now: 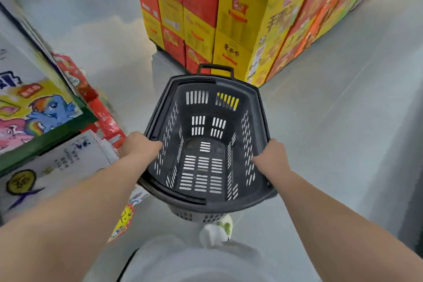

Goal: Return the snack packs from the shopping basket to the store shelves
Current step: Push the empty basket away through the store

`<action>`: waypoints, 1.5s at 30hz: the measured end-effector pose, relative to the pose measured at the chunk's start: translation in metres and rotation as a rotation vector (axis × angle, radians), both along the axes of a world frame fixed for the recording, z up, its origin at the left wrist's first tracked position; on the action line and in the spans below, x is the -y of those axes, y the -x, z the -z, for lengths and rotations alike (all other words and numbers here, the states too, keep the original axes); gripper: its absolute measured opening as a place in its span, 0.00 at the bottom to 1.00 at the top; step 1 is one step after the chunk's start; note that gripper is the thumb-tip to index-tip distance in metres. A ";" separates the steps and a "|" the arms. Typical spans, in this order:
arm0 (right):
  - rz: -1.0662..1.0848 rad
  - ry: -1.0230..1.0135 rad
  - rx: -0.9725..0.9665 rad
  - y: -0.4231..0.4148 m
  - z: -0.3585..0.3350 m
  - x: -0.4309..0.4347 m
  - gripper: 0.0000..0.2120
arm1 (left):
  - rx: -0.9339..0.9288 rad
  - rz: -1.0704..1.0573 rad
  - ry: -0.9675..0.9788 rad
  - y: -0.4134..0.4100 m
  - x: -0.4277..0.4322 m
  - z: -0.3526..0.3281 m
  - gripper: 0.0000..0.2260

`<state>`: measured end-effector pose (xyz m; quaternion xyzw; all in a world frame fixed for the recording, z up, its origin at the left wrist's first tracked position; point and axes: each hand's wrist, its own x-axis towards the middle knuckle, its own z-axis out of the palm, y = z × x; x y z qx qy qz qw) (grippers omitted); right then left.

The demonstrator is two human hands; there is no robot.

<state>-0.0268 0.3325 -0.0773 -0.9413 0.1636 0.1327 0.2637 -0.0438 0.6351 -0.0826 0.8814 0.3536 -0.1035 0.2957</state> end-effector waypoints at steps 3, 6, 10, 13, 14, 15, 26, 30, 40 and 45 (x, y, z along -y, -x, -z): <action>-0.135 0.013 -0.007 -0.064 -0.009 0.001 0.17 | -0.019 -0.095 -0.018 -0.035 0.005 -0.004 0.13; -0.245 0.031 -0.013 -0.129 -0.013 -0.012 0.21 | -0.025 -0.196 -0.048 -0.072 0.001 -0.007 0.13; -0.378 0.016 -0.015 -0.209 -0.006 -0.037 0.23 | -0.026 -0.342 -0.002 -0.119 -0.016 0.004 0.13; -0.463 0.065 -0.004 -0.281 0.011 -0.066 0.22 | -0.025 -0.448 0.043 -0.169 -0.035 0.027 0.14; -0.482 0.080 0.001 -0.301 0.017 -0.074 0.22 | -0.030 -0.469 0.053 -0.183 -0.041 0.033 0.14; -0.492 0.098 -0.002 -0.325 0.022 -0.084 0.22 | -0.035 -0.481 0.061 -0.201 -0.047 0.040 0.15; -0.628 0.174 -0.124 -0.526 0.110 -0.153 0.44 | -0.056 -0.699 0.047 -0.359 -0.070 0.128 0.28; -0.737 0.145 -0.126 -0.573 0.176 -0.160 0.48 | -0.061 -0.782 0.023 -0.390 -0.064 0.198 0.30; -0.856 0.308 -0.056 -0.637 0.343 -0.155 0.48 | -0.008 -0.836 0.056 -0.442 -0.048 0.375 0.24; -0.925 0.433 0.056 -0.645 0.398 -0.149 0.43 | 0.006 -0.853 0.101 -0.456 -0.037 0.423 0.25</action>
